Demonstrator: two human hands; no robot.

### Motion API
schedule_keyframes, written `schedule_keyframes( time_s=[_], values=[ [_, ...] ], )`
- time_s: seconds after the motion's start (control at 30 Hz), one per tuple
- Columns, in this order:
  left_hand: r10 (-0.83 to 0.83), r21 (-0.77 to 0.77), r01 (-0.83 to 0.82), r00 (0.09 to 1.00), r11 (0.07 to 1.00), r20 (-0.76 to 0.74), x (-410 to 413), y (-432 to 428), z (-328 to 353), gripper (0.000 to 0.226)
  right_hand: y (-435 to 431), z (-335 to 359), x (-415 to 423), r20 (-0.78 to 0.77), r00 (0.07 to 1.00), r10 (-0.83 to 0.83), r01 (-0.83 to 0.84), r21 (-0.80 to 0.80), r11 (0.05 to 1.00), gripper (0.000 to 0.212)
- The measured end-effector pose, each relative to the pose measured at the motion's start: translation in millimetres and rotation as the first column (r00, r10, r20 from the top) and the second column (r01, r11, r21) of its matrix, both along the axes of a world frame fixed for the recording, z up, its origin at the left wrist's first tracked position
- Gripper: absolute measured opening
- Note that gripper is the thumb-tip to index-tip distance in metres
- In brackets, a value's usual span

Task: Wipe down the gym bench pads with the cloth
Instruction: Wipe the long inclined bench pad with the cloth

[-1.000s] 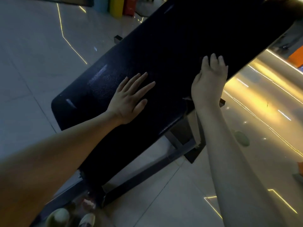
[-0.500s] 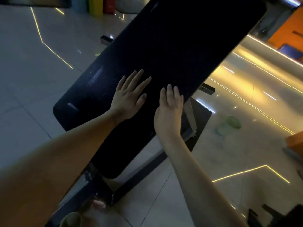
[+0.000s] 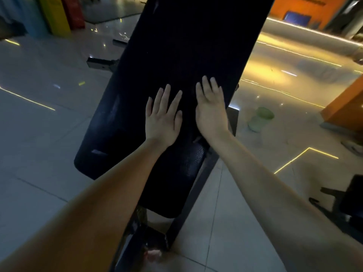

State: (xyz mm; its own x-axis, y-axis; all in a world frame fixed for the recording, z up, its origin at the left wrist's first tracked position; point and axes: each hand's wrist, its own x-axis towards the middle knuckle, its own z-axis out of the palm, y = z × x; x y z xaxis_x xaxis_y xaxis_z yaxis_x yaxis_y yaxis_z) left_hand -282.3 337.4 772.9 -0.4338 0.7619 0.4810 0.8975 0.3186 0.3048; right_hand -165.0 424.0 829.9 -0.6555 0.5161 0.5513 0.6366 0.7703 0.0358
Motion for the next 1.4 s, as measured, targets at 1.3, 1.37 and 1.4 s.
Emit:
schedule_keyframes(
  time_s=[1.3, 1.37, 1.4],
  values=[
    [-0.127, -0.226, 0.121, 0.992, 0.967, -0.012, -14, -4, 9, 0.092, -25, -28, -5, -0.191, 0.978, -0.088, 0.070, -0.098, 0.993, 0.060],
    [-0.223, -0.301, 0.201, 0.974, 0.932, -0.039, -23, -11, 14, 0.110, -59, -59, 7, -0.165, 0.986, -0.024, 0.008, -0.095, 0.995, 0.060],
    [-0.265, -0.338, 0.235, 0.963, 0.911, -0.045, -27, -15, 16, 0.120, -72, -71, 13, -0.143, 0.990, 0.005, -0.019, -0.100, 0.995, 0.057]
  ],
)
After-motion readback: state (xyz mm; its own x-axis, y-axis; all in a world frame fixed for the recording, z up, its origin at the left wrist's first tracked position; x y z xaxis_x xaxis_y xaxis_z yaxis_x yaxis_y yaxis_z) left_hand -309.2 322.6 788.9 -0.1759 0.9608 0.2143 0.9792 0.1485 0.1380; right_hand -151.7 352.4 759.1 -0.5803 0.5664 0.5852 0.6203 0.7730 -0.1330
